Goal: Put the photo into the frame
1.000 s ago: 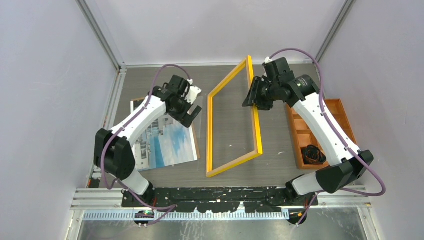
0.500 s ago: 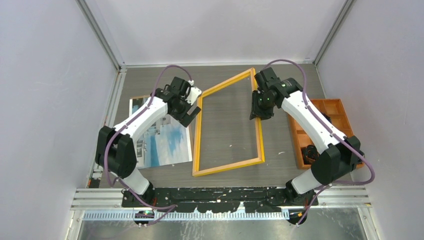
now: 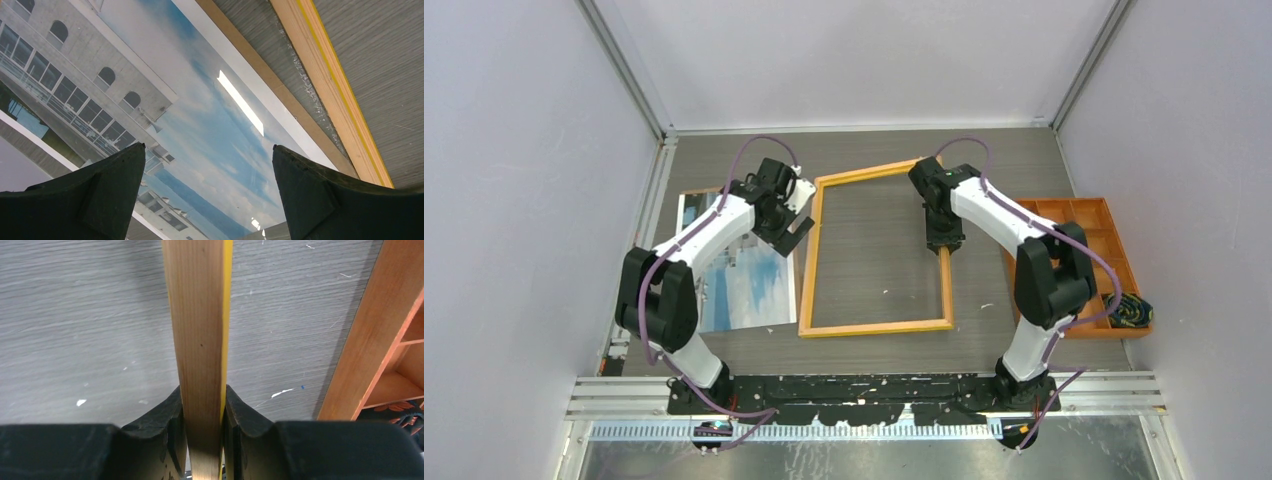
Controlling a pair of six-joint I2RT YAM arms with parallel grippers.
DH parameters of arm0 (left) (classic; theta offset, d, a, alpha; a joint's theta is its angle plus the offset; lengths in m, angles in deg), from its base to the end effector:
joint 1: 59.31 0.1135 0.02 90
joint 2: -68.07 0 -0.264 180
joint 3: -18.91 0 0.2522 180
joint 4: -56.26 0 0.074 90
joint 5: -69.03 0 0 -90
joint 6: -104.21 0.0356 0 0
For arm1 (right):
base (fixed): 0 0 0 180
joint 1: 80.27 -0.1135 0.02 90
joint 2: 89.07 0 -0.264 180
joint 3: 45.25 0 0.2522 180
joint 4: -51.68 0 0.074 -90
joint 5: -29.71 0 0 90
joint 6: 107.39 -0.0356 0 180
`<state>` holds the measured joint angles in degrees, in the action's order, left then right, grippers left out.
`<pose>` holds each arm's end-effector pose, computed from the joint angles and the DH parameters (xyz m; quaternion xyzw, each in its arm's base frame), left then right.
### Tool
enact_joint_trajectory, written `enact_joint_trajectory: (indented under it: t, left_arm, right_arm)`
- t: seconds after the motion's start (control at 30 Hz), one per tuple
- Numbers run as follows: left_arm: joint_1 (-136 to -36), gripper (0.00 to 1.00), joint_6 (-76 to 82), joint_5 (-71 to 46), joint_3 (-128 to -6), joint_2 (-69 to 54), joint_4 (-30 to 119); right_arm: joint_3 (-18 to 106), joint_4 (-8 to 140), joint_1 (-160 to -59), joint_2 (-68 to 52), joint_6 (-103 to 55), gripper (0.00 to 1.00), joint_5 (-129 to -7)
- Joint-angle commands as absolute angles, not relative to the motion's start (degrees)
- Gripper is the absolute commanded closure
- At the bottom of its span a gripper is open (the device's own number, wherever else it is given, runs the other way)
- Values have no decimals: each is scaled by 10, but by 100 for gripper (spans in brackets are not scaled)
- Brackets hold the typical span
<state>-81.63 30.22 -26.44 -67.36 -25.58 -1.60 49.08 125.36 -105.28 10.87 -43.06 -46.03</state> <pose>0.3091 -0.1232 0.2452 0.3106 0.9249 0.0348 0.2164 0.3089 0.1344 0.2423 0.0173 0.9879 -0.0721 0.1366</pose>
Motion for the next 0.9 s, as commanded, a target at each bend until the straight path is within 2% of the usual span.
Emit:
enact_joint_trajectory:
  t: [0.0,0.4,0.67,0.87]
  left_arm:
    - [-811,0,318,-273,-665,-257,11]
    - [-811,0,329,-287,-628,-291,52]
    - [-820,0,314,-297,-615,-309,99]
    - [-842,1,322,-316,-608,-324,124]
  right_arm:
    - [479,1231,-1058,148,-432,70,-407]
    - [426,1173,-1066,189,-442,69,-409]
    - [398,1147,-1067,198,-451,48,-404]
    - [393,1143,-1059,181,-458,46,-409]
